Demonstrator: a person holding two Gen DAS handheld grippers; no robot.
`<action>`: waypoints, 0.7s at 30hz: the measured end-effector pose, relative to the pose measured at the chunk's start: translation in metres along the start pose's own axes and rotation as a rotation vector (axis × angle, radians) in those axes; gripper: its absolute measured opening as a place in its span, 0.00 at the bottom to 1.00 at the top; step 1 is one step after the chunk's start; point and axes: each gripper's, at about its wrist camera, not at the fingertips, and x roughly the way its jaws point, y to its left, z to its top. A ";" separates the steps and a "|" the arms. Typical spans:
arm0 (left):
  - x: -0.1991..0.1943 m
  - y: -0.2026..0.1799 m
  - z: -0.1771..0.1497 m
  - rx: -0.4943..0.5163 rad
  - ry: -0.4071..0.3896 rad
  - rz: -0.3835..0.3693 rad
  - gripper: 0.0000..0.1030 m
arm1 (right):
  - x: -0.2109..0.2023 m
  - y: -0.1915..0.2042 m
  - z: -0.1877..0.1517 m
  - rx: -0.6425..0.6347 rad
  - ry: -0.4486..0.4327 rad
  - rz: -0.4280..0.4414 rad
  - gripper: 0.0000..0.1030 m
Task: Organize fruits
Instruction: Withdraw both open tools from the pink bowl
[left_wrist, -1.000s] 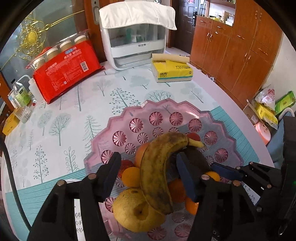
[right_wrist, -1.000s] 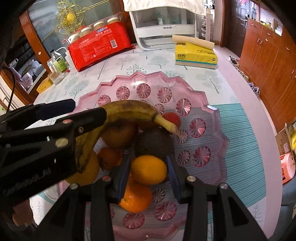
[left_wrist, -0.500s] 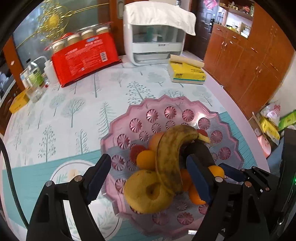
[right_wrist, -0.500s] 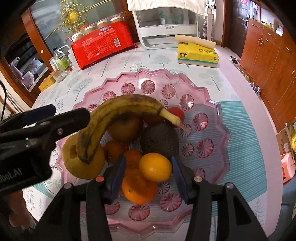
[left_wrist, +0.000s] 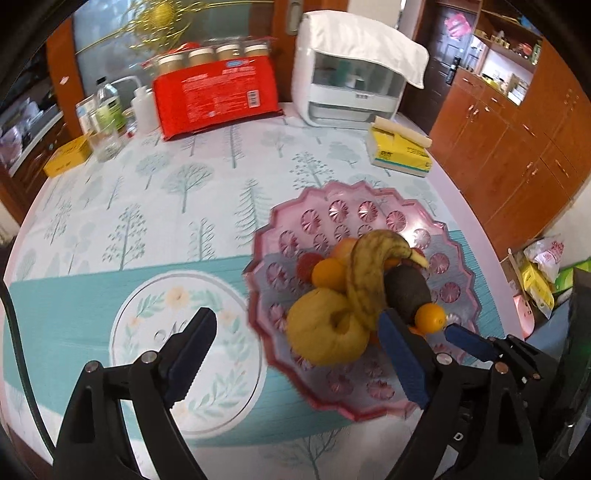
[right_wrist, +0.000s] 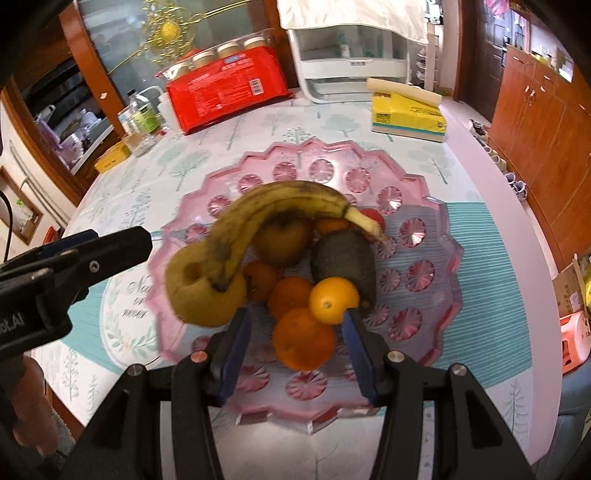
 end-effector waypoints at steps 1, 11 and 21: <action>-0.003 0.002 -0.003 -0.004 0.000 0.010 0.86 | -0.004 0.005 -0.001 -0.015 -0.002 0.003 0.50; -0.047 0.027 -0.019 -0.060 -0.032 0.096 0.87 | -0.051 0.028 0.008 -0.053 -0.023 0.042 0.50; -0.083 0.032 -0.025 -0.090 -0.055 0.189 0.88 | -0.090 0.057 0.018 -0.077 -0.115 0.009 0.54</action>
